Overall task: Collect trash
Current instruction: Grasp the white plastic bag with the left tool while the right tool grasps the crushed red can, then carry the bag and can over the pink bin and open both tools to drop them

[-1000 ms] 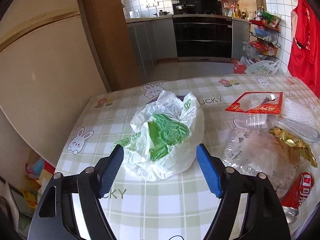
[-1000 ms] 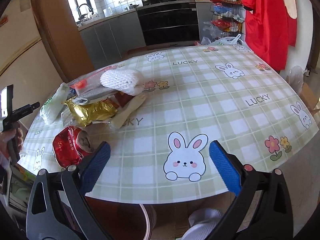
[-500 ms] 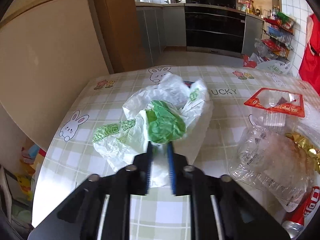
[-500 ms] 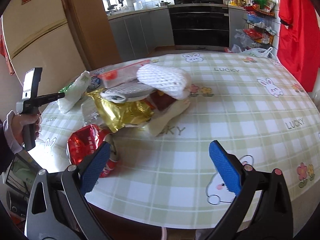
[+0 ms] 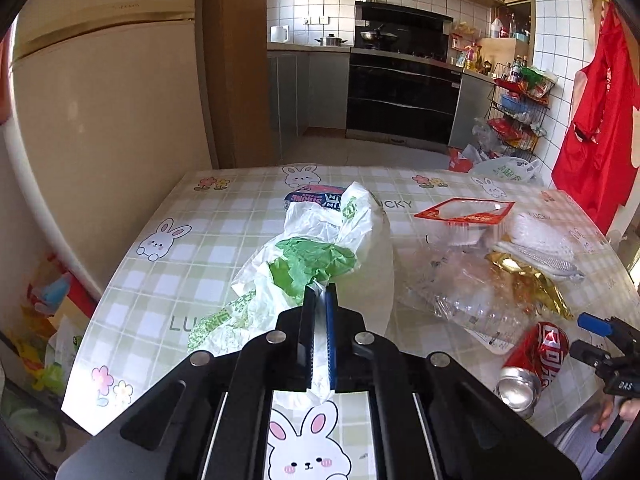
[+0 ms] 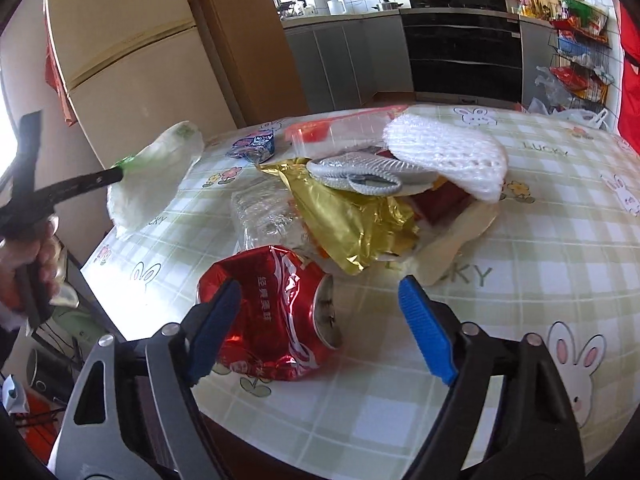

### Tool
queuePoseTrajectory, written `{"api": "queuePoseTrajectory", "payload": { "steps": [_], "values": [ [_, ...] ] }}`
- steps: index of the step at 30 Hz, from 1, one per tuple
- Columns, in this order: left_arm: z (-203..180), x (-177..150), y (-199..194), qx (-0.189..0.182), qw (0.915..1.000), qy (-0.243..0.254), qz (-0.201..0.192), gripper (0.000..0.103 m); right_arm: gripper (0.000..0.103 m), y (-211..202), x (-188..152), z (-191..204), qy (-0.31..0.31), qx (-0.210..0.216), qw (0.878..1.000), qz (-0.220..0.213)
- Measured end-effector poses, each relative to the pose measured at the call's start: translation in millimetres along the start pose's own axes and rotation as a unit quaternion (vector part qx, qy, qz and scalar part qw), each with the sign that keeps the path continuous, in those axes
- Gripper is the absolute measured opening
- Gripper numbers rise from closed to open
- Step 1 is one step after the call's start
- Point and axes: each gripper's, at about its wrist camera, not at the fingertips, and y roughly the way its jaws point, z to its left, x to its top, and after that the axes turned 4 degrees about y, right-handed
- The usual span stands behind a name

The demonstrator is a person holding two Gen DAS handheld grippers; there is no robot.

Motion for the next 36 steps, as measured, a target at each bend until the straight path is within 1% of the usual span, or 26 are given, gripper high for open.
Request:
{"api": "queuePoseTrajectory", "payload": {
  "steps": [1,5,7,11,12,14,16,18,21,24,29,33,36],
  "values": [
    [-1.8,-5.5,-6.2,-0.001,1.0000,-0.006,-0.003,0.005,0.073,4.2,-0.8,-0.8,0.008,0.005,1.000,0.005],
    [-10.1,-28.7,-22.2,-0.012,0.9995,-0.027,-0.003,0.005,0.070,16.0,-4.3,0.7,0.022,0.015,1.000,0.016],
    [-13.0,-39.5,-25.4,-0.018,0.9991,-0.037,0.003,0.005,0.061,19.0,-6.2,0.5,0.026,0.019,0.999,0.021],
    [-14.6,-52.5,-26.7,-0.026,0.9979,-0.057,0.015,0.005,0.058,22.4,-9.9,-1.5,0.041,0.022,0.999,0.025],
    [-14.3,-53.9,-26.4,-0.026,0.9978,-0.060,0.016,0.005,0.054,22.5,-10.2,-1.9,0.046,0.024,0.998,0.025],
    [-15.7,-57.3,-25.7,-0.028,0.9976,-0.061,0.019,0.005,0.050,22.5,-10.7,-4.4,0.056,0.026,0.998,0.026],
    [-16.0,-58.0,-25.5,-0.029,0.9976,-0.060,0.021,0.005,0.041,22.4,-11.5,-6.3,0.068,0.033,0.997,0.026],
    [-16.6,-58.8,-28.0,-0.029,0.9979,-0.055,0.021,0.005,0.036,21.1,-12.4,-5.9,0.071,0.034,0.997,0.026],
    [-16.6,-59.3,-31.4,-0.029,0.9978,-0.056,0.023,0.005,0.036,16.6,-14.1,-6.1,0.082,0.047,0.995,0.027],
    [-17.9,-61.3,-36.8,-0.029,0.9978,-0.054,0.024,0.005,0.034,6.4,-14.5,-2.5,0.082,0.046,0.995,0.017],
    [-23.4,-62.4,-50.6,-0.056,0.9965,-0.057,0.025,0.005,0.034,-14.9,-10.9,7.9,0.067,0.048,0.997,-0.006],
    [-30.4,-59.5,-70.0,-0.062,0.9967,-0.051,0.013,0.005,0.034,-35.5,-10.0,12.8,0.065,0.051,0.996,-0.025],
    [-40.2,-57.1,-87.4,-0.077,0.9959,-0.048,0.005,0.005,0.034,-52.4,-10.4,13.4,0.071,0.054,0.995,-0.039]
  ]
}}
